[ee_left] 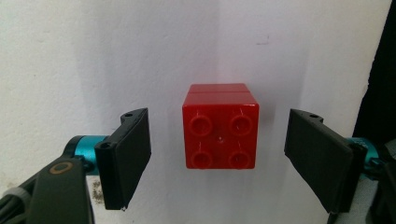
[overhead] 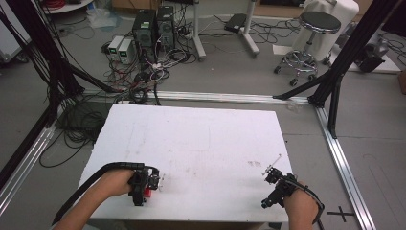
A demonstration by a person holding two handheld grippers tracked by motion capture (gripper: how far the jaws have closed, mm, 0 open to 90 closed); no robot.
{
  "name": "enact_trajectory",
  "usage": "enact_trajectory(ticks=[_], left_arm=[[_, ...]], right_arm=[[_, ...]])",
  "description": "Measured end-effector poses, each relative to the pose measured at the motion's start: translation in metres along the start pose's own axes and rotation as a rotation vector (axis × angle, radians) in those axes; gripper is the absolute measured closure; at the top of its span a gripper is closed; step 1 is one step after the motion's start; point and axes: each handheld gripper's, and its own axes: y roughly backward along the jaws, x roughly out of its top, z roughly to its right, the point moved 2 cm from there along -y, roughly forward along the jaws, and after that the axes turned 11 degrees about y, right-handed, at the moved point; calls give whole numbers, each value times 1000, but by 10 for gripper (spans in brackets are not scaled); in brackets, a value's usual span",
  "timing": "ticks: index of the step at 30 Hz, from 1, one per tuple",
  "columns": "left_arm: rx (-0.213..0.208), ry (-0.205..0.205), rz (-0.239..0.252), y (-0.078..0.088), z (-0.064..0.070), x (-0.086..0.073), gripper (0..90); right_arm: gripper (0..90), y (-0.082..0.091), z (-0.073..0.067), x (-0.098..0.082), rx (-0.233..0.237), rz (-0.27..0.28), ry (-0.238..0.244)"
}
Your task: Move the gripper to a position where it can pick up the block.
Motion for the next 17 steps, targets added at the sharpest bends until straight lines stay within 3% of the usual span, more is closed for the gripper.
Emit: enact_trajectory(ticks=[17], left_arm=[[9,0,-2,1,-1,-2,231]], right_arm=[[9,1,0,-1,7,-1,-1]])
